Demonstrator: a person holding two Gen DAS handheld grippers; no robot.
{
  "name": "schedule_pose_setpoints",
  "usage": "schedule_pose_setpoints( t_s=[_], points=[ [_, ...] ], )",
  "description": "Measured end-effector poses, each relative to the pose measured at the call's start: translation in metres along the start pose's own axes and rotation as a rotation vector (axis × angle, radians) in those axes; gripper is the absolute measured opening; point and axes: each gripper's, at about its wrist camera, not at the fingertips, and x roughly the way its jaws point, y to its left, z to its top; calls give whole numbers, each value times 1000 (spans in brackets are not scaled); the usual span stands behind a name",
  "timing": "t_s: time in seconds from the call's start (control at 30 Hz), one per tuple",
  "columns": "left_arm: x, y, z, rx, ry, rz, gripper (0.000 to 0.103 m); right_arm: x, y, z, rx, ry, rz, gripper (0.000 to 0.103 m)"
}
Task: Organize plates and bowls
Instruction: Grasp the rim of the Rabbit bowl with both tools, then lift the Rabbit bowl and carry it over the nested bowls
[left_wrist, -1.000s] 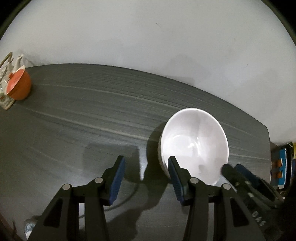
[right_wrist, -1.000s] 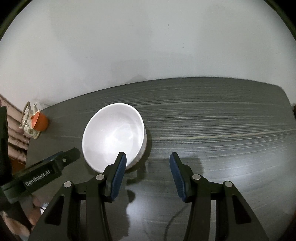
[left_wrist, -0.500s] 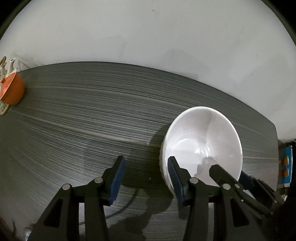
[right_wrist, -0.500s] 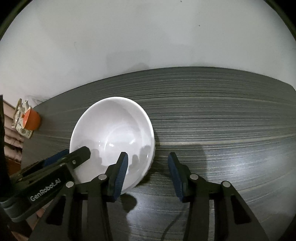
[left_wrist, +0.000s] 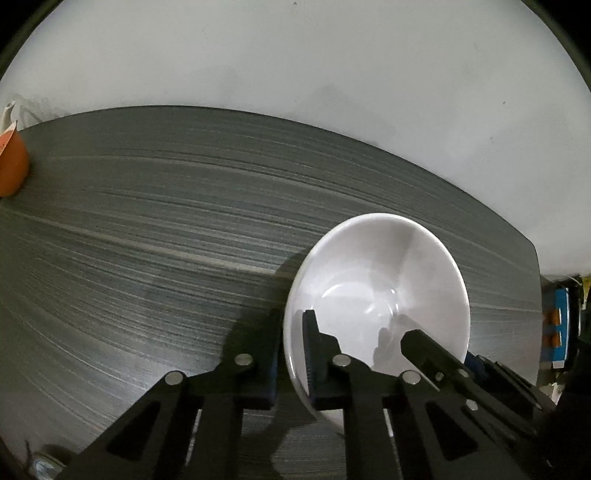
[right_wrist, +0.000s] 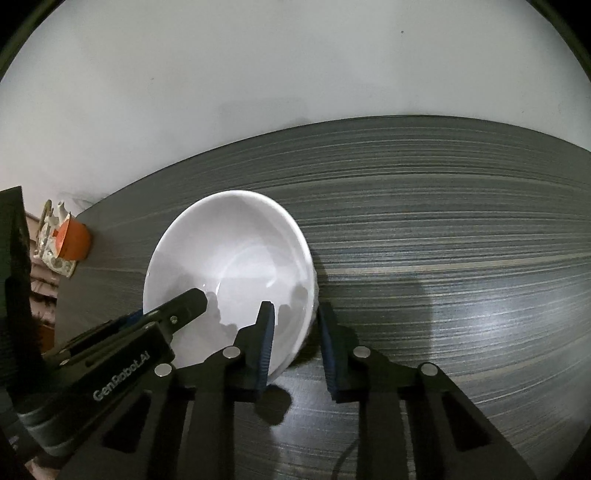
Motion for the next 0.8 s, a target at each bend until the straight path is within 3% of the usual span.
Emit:
schedule_pose_setpoints(
  t_s=[0.3,0.53,0.8],
  points=[
    [-8,16,-11,-5,23,-3,11,-3,6,-12,4,20,-2,21],
    [-18,-1,-16,13,10,0,11,-19,17,-19,-11,5,-4,21],
    [-57,-10,-28,42,-28,1,11,-55,33,-30,-34,-30,-1,21]
  ],
)
